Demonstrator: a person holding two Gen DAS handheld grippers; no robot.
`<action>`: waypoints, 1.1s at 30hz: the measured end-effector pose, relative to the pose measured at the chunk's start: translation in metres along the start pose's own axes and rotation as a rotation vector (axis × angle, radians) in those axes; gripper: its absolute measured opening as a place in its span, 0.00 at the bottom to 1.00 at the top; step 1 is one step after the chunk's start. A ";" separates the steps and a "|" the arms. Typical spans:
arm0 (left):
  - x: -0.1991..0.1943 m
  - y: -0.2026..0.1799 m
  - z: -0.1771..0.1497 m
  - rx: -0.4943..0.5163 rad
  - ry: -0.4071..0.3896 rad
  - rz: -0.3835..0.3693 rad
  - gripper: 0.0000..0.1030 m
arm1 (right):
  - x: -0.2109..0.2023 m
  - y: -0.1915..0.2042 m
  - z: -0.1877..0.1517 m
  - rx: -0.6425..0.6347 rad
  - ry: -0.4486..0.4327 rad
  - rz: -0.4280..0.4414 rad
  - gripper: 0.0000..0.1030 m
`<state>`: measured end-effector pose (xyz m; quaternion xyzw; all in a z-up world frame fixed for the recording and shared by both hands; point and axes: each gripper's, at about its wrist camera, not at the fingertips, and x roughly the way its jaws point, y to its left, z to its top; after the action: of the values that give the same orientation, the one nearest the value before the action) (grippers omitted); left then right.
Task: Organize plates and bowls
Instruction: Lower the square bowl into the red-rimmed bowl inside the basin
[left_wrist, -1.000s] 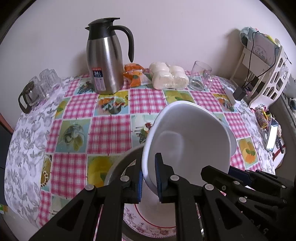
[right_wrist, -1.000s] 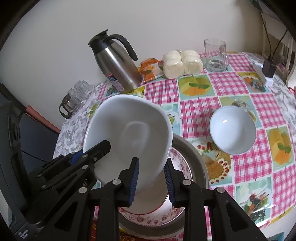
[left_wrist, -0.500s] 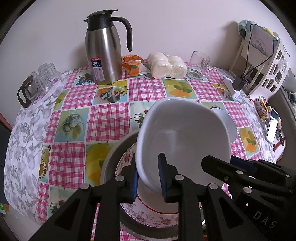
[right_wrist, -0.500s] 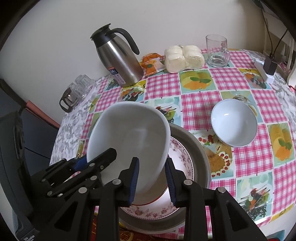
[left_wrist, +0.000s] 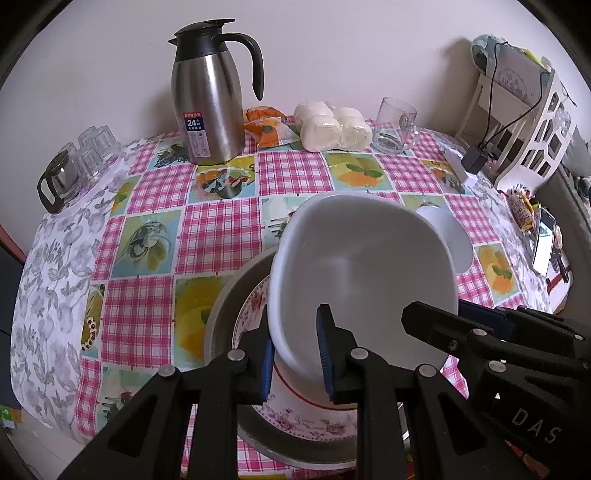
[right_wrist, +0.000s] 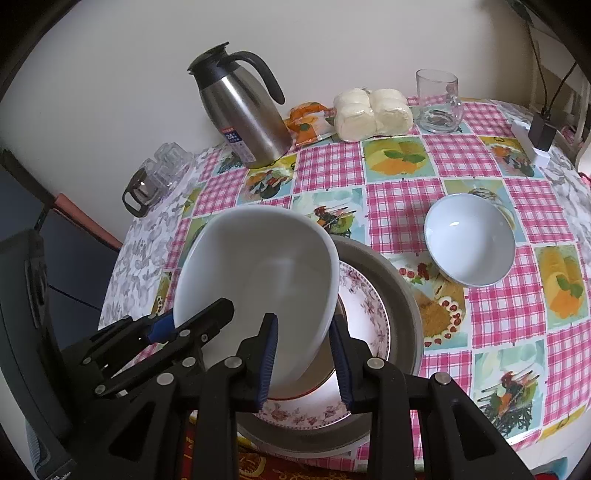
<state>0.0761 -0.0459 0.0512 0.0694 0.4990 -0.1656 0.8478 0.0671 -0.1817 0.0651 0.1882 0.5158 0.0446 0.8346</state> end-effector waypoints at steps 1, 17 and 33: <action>0.001 0.000 -0.001 0.003 0.003 0.001 0.21 | 0.001 0.000 -0.001 -0.002 0.003 0.001 0.31; 0.017 -0.002 -0.011 0.025 0.077 0.020 0.21 | 0.020 -0.008 -0.012 0.017 0.095 -0.004 0.31; 0.019 0.002 -0.011 0.013 0.079 0.015 0.25 | 0.013 -0.007 -0.009 0.008 0.065 0.004 0.31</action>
<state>0.0767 -0.0447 0.0291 0.0853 0.5306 -0.1595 0.8281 0.0643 -0.1817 0.0478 0.1907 0.5423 0.0502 0.8167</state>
